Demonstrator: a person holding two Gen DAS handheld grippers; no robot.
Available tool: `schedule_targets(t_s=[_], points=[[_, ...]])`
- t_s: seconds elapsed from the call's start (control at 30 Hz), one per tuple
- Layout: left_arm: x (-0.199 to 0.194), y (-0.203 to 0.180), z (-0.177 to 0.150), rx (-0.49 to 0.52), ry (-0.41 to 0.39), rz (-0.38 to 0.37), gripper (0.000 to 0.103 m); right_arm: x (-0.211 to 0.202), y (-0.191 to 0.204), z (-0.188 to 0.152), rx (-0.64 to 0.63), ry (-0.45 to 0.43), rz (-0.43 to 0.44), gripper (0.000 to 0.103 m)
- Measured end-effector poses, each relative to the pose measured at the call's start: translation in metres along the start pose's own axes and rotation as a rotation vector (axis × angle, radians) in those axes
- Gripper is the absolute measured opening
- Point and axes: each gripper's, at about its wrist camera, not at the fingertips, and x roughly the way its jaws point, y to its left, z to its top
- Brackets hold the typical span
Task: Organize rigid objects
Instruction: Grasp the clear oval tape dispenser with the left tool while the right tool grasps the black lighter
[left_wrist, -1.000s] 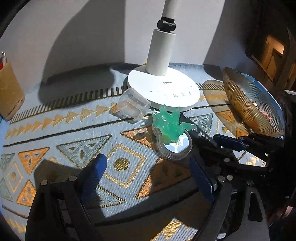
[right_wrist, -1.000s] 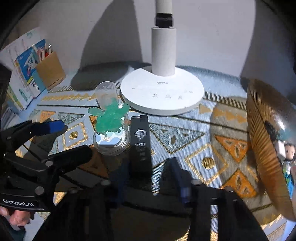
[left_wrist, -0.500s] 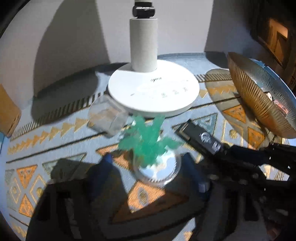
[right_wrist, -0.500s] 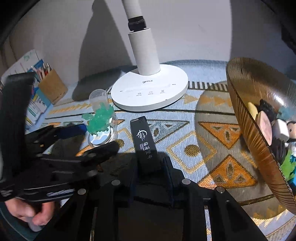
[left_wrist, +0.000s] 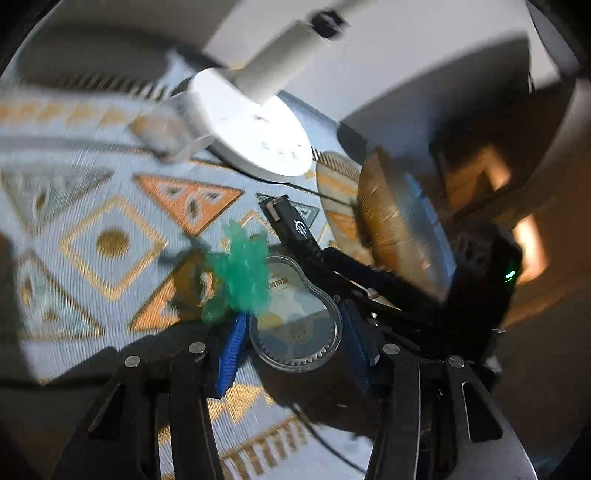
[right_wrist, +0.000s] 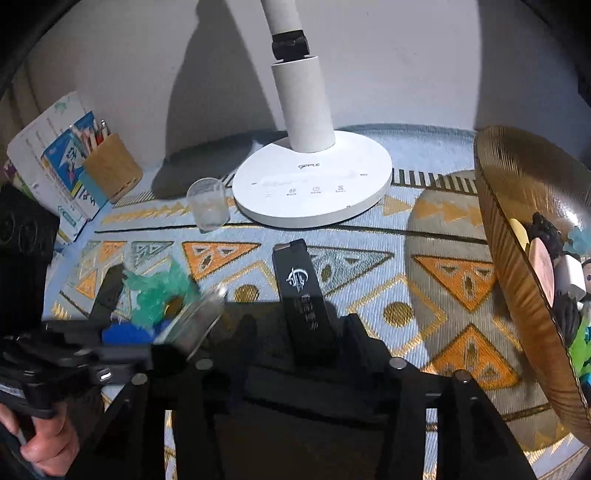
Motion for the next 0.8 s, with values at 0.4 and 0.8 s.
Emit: schedule_targets(t_s=[0.4, 0.8], points=[[-0.036, -0.029, -0.044, 0.163, -0.024, 0.142, 0.046, 0.001, 0.017, -0.005, -0.096, -0.003, -0.086, 0.024], [-0.055, -0.040, -0.104, 0.434, -0.087, 0.609, 0.047, -0.063, 0.019, -0.081, -0.053, 0.022, 0.024, 0.024]])
